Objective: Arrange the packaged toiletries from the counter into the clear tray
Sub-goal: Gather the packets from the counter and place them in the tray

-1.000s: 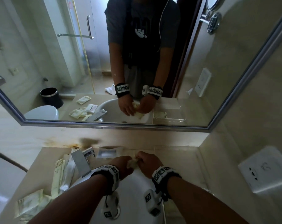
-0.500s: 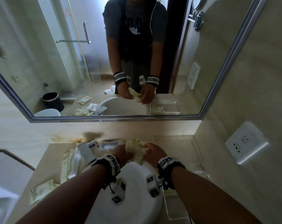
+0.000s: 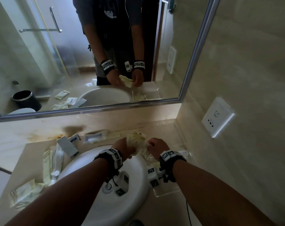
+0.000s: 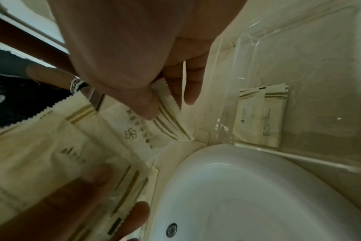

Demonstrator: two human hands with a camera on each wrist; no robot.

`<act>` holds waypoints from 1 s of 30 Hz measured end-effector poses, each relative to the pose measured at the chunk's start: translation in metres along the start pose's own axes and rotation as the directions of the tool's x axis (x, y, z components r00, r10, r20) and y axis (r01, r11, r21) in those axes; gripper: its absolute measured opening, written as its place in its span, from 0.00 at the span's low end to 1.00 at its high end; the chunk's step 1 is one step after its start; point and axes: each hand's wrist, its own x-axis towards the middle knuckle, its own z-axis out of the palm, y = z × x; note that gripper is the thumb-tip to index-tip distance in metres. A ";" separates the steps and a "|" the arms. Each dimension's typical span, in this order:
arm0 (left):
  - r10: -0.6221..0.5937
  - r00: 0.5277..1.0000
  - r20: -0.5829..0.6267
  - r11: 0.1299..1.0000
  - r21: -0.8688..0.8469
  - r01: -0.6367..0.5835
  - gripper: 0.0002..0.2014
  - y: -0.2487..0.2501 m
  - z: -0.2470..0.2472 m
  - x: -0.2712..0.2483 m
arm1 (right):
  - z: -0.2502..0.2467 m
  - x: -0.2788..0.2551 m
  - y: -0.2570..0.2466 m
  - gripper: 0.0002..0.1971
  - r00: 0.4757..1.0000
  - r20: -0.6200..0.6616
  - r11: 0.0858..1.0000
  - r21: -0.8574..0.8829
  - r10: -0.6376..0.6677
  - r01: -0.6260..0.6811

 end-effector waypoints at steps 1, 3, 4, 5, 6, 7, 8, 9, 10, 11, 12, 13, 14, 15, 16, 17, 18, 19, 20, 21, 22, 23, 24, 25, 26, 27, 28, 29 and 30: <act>0.008 1.000 0.010 1.000 0.010 -0.008 0.06 0.004 0.003 0.001 | -0.004 -0.001 0.002 0.09 1.000 -0.013 1.000 0.011 0.008 -0.008; 0.025 0.999 0.033 0.999 0.034 -0.026 0.10 0.011 0.007 0.003 | -0.012 -0.002 0.007 0.08 0.999 -0.046 0.999 0.042 0.020 -0.018; 0.030 0.999 0.040 0.999 0.038 -0.031 0.10 0.014 0.010 0.003 | -0.015 -0.003 0.009 0.08 0.998 -0.064 0.998 0.060 0.023 -0.019; 0.031 0.999 0.045 0.999 0.031 -0.032 0.10 0.016 0.013 0.004 | -0.018 -0.004 0.011 0.08 0.996 -0.081 0.997 0.081 0.026 -0.020; 0.026 0.999 0.048 1.000 0.009 -0.026 0.10 0.017 0.016 0.005 | -0.019 -0.006 0.013 0.07 0.995 -0.097 0.995 0.102 0.028 -0.018; 0.019 0.999 0.051 1.000 -0.018 -0.018 0.10 0.019 0.019 0.005 | -0.020 -0.007 0.015 0.05 0.994 -0.108 0.992 0.124 0.033 -0.019; 0.008 0.998 0.059 0.999 -0.039 -0.006 0.10 0.019 0.021 0.006 | -0.021 -0.008 0.016 0.03 0.993 -0.113 0.990 0.139 0.035 -0.019; 0.000 0.997 0.072 0.999 -0.054 0.003 0.12 0.020 0.023 0.006 | -0.021 -0.009 0.017 0.03 0.993 -0.116 0.988 0.154 0.036 -0.018; -0.006 0.996 0.092 0.998 -0.070 0.012 0.14 0.020 0.024 0.006 | -0.021 -0.009 0.017 0.05 0.992 -0.116 0.985 0.171 0.040 -0.019; -0.009 0.993 0.115 0.996 -0.084 0.018 0.16 0.018 0.025 0.007 | -0.021 -0.010 0.018 0.06 0.992 -0.115 0.981 0.190 0.044 -0.022; -0.007 0.991 0.133 0.995 -0.096 0.020 0.18 0.017 0.026 0.008 | -0.021 -0.010 0.018 0.07 0.993 -0.111 0.978 0.206 0.045 -0.022; 0.000 0.990 0.143 0.995 -0.103 0.015 0.18 0.015 0.026 0.008 | -0.019 -0.009 0.018 0.07 0.993 -0.106 0.976 0.214 0.047 -0.024; 0.000 0.989 0.146 0.995 -0.101 0.015 0.19 0.014 0.027 0.008 | -0.019 -0.010 0.017 0.08 0.994 -0.096 0.975 0.222 0.049 -0.027; -0.007 0.989 0.145 0.996 -0.092 0.021 0.21 0.014 0.027 0.009 | -0.017 -0.009 0.018 0.08 0.995 -0.081 0.971 0.238 0.055 -0.034; -0.015 0.990 0.139 0.997 -0.077 0.026 0.23 0.014 0.028 0.008 | -0.015 -0.009 0.017 0.08 0.996 -0.062 0.963 0.265 0.064 -0.046; -0.017 0.992 0.128 0.998 -0.057 0.025 0.24 0.015 0.028 0.008 | -0.014 -0.010 0.016 0.08 0.996 -0.044 0.954 0.294 0.074 -0.057; -0.015 0.993 0.115 0.999 -0.037 0.020 0.24 0.015 0.028 0.009 | -0.013 -0.011 0.014 0.08 0.996 -0.024 0.944 0.323 0.083 -0.071; -0.010 0.994 0.105 1.000 -0.028 0.013 0.24 0.015 0.028 0.009 | -0.012 -0.013 0.011 0.09 0.995 0.000 0.930 0.358 0.096 -0.089; -0.007 0.995 0.095 0.999 -0.033 0.010 0.24 0.014 0.028 0.009 | -0.011 -0.015 0.008 0.10 0.994 0.027 0.912 0.395 0.108 -0.110; -0.006 0.996 0.085 0.999 -0.051 0.011 0.25 0.014 0.027 0.008 | -0.010 -0.016 0.005 0.11 0.992 0.056 0.895 0.428 0.113 -0.126; -0.003 0.997 0.078 0.997 -0.071 0.008 0.25 0.013 0.027 0.008 | -0.008 -0.017 0.003 0.13 0.991 0.081 0.882 0.452 0.110 -0.134; -0.002 0.998 0.069 0.996 -0.092 0.009 0.26 0.012 0.027 0.008 | -0.006 -0.018 0.000 0.15 0.990 0.100 0.872 0.470 0.102 -0.137; -0.004 0.998 0.064 0.994 -0.108 0.011 0.26 0.011 0.027 0.009 | -0.005 -0.019 -0.004 0.17 0.989 0.120 0.864 0.484 0.091 -0.138; -0.013 0.998 0.069 0.993 -0.117 0.021 0.27 0.011 0.027 0.009 | -0.002 -0.019 -0.008 0.18 0.986 0.142 0.852 0.502 0.087 -0.148; -0.019 0.997 0.078 0.992 -0.124 0.029 0.28 0.012 0.026 0.009 | -0.001 -0.020 -0.012 0.18 0.983 0.163 0.838 0.521 0.086 -0.160; -0.029 0.996 0.090 0.990 -0.132 0.041 0.28 0.013 0.026 0.008 | 0.000 -0.021 -0.016 0.16 0.980 0.182 0.829 0.534 0.083 -0.169; -0.027 0.995 0.096 0.990 -0.135 0.040 0.27 0.012 0.027 0.008 | 0.001 -0.022 -0.019 0.14 0.977 0.199 0.831 0.528 0.079 -0.175; -0.023 0.994 0.105 0.991 -0.129 0.036 0.27 0.012 0.027 0.006 | 0.001 -0.022 -0.022 0.12 0.974 0.212 0.837 0.518 0.076 -0.178; -0.012 0.993 0.118 0.992 -0.125 0.027 0.26 0.013 0.027 0.004 | 0.001 -0.023 -0.023 0.13 0.972 0.221 0.852 0.491 0.078 -0.180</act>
